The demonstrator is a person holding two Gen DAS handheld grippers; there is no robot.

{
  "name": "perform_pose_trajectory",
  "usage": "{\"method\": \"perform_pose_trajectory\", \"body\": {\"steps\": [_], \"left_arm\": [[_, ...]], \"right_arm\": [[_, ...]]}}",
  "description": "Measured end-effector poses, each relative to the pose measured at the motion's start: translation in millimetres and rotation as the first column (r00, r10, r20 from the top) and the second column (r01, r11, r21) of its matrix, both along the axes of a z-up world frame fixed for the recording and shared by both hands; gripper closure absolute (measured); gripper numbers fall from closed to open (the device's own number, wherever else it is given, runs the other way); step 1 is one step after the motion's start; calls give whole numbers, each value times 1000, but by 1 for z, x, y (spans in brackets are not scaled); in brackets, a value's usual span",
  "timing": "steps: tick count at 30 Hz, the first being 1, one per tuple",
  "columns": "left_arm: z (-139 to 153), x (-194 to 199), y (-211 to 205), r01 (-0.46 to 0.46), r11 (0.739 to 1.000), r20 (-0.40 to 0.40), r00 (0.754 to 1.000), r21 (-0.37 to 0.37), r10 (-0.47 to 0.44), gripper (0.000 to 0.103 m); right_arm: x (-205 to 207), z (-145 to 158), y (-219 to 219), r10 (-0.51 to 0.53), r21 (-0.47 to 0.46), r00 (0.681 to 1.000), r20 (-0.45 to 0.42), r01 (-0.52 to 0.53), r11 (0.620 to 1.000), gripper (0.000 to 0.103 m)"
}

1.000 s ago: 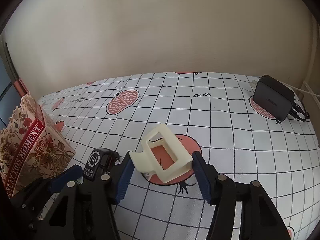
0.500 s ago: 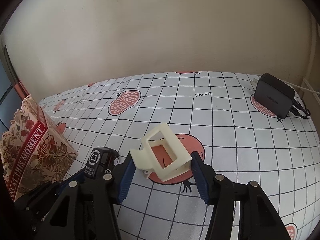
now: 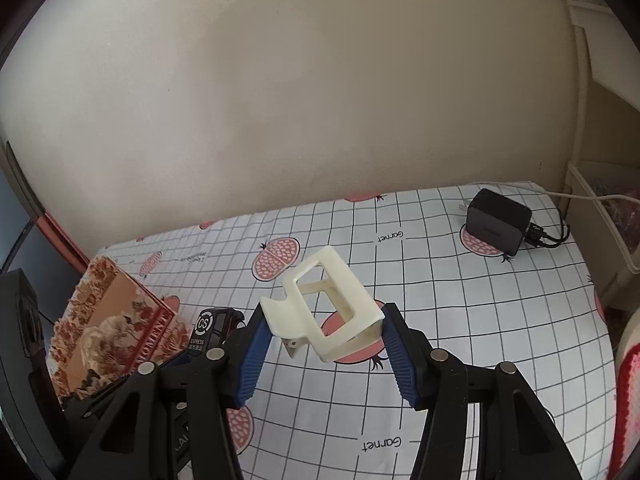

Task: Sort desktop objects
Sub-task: 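Close the left tool on the black toy car while the right tool grasps the white frame, then lift and carry the toy car and white frame over the gift box with both tools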

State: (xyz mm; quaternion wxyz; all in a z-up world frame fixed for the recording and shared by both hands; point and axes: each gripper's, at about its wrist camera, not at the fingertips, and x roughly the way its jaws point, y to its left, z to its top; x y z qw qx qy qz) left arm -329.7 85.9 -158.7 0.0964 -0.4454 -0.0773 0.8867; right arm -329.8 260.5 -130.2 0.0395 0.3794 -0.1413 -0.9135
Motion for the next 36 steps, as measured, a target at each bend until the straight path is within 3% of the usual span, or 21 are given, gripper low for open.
{"method": "perform_pose_trajectory", "body": {"steps": [8,12,16,19,23,36], "left_arm": [[56,34,-11,-4,1000,-43,999,-1,4,69],[79,56,-18,12,1000,-81,997,-3,-12,69],[94,80,-28,12,1000,-107,994,13,-11,69],[96,91,-33,0,1000,-120,993,10,1,69],[92,92,-48,-12,996,-110,994,85,21,69],[95,94,-97,-135,983,-139,979,128,153,69]], "right_arm": [[47,43,-1,-50,-58,998,-28,48,997,45],[72,61,-7,-87,-45,995,-42,85,995,45],[98,67,-18,-114,-73,992,-62,109,991,45],[108,63,-24,-122,-91,991,-58,116,989,45],[109,61,-30,-107,-67,992,-68,103,992,45],[104,55,-64,-37,-74,996,-76,32,997,45]]}}
